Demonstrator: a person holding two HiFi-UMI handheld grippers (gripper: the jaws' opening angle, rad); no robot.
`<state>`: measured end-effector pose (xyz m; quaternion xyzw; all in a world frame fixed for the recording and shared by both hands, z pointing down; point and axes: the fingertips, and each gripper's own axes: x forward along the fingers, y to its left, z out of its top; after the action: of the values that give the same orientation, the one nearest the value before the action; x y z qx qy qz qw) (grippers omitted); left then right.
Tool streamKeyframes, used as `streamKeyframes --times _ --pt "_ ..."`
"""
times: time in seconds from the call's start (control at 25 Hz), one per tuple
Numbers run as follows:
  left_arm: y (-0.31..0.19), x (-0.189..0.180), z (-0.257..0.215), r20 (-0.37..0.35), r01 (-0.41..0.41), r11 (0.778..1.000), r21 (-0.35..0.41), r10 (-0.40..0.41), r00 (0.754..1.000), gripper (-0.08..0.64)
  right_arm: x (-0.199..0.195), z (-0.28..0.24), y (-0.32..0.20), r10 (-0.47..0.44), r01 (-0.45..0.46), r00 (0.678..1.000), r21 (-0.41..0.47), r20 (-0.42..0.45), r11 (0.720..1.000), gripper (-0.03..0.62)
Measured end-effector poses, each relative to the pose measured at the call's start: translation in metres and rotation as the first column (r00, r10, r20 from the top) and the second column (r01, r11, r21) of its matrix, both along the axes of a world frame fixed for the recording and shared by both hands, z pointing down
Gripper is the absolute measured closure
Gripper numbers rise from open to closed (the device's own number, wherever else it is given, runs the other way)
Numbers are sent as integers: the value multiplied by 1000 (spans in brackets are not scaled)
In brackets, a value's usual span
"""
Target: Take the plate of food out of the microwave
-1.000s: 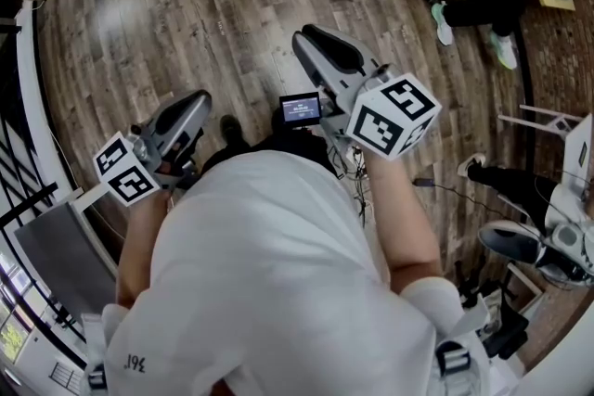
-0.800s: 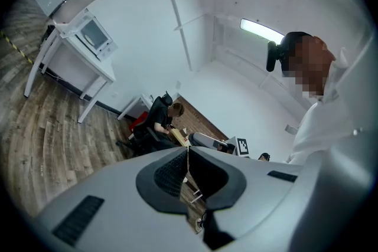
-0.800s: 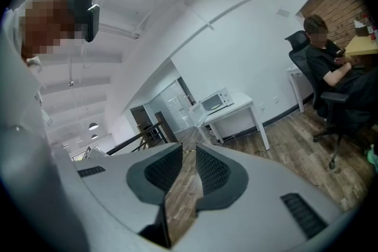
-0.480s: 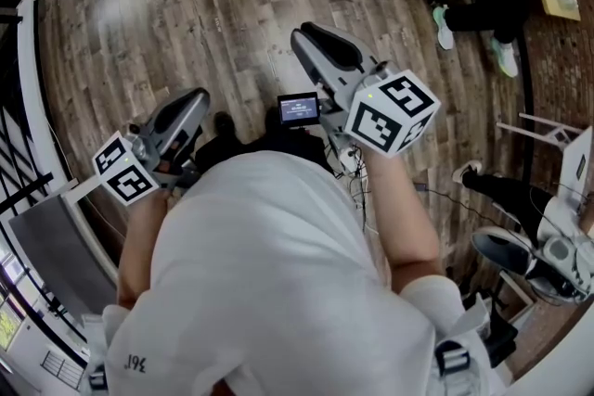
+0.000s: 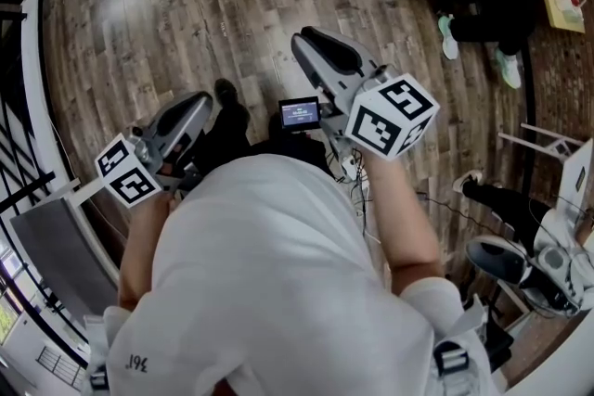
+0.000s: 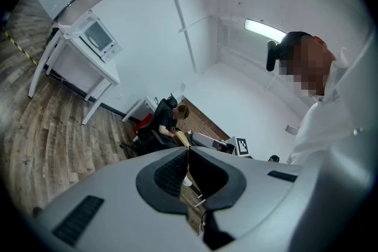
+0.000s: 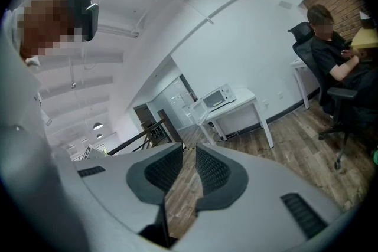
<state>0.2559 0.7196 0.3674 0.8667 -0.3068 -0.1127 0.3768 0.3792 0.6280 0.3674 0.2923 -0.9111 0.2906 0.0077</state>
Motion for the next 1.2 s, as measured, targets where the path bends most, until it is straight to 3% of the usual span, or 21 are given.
streamKeyframes --times 0.4,0.8,1.2 --pt "-74 -67 1 -26 -9 1000 2 9 1000 546 -66 1 -68 7 -7 1000 -2 -16 1000 541" --pt "-168 -163 -10 -32 -76 997 0 76 997 546 -161 -13 -153 60 -60 998 -2 -21 998 541" --pt "-223 -214 -14 -54 -88 996 1 88 995 546 -210 -19 -203 73 -74 996 -7 -48 997 541"
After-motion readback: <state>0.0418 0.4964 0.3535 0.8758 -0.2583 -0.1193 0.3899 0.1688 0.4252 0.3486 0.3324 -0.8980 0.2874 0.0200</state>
